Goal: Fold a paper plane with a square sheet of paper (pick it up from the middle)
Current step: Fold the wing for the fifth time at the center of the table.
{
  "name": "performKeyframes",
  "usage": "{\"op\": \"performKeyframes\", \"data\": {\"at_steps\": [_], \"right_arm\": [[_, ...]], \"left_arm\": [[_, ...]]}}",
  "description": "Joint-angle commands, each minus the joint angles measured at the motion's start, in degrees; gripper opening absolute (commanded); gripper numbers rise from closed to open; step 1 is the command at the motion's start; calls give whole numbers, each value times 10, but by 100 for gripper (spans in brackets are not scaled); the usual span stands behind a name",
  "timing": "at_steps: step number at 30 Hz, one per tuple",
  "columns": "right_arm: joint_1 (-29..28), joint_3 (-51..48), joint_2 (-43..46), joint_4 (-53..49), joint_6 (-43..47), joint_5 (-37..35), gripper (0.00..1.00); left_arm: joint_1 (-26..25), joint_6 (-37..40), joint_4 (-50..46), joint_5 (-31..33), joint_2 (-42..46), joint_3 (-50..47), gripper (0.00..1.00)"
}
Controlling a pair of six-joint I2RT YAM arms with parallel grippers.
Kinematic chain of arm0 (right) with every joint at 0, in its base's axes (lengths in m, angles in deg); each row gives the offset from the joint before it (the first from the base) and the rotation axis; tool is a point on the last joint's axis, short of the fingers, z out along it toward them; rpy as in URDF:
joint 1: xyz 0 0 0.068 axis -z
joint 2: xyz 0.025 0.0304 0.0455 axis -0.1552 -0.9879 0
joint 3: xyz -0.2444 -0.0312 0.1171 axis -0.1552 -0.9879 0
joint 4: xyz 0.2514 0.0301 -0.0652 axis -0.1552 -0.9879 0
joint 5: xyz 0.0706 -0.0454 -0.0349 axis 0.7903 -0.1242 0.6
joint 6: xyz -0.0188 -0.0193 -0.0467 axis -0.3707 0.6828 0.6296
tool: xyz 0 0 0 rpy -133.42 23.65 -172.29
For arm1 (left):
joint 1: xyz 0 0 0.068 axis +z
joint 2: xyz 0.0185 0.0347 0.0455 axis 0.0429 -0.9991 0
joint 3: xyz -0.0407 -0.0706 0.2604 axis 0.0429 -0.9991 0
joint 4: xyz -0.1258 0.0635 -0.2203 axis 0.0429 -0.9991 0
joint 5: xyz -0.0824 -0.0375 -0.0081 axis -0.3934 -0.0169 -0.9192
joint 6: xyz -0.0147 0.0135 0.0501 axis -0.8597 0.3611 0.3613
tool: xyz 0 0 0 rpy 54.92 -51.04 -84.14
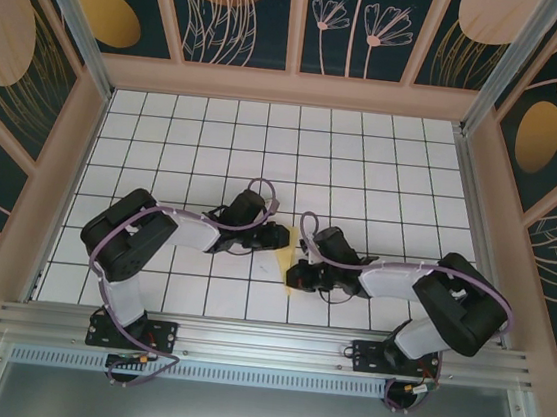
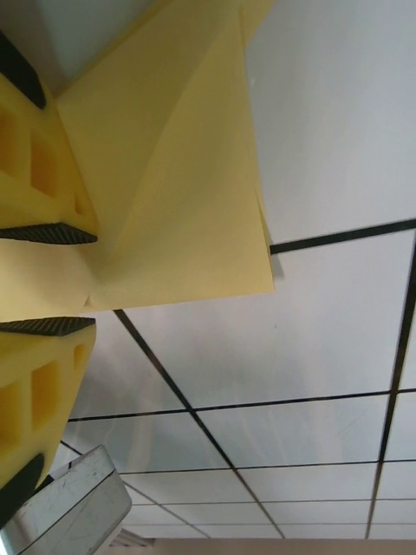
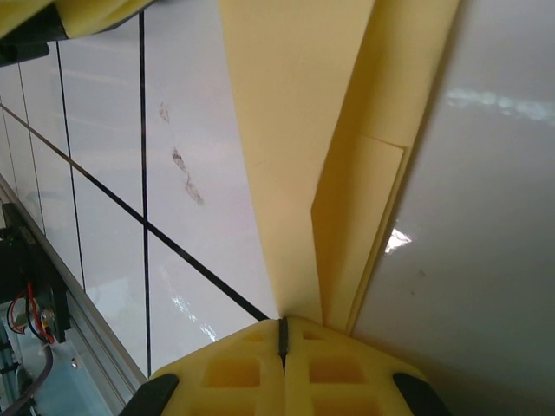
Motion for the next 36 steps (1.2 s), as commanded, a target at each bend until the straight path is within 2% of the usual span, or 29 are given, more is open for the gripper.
{"op": "performKeyframes", "data": {"at_steps": [1, 5, 11, 16, 21, 31, 36], "right_arm": [[1, 19, -29, -57, 29, -57, 5], [3, 41, -38, -64, 42, -61, 5], [3, 50, -56, -53, 36, -54, 5], [3, 54, -61, -49, 33, -54, 5], [3, 57, -60, -50, 32, -56, 5], [-5, 67, -36, -65, 30, -50, 6], [-20, 71, -13, -63, 31, -18, 7]], "left_arm": [[3, 13, -32, 41, 42, 7, 36], [3, 12, -27, 37, 87, 2, 38], [3, -3, -4, 7, 115, -23, 32], [2, -13, 38, -39, 87, -30, 31], [2, -34, 73, -70, 19, -24, 30], [1, -26, 35, -12, -44, -29, 25], [1, -24, 39, -4, -49, -45, 24]]}}
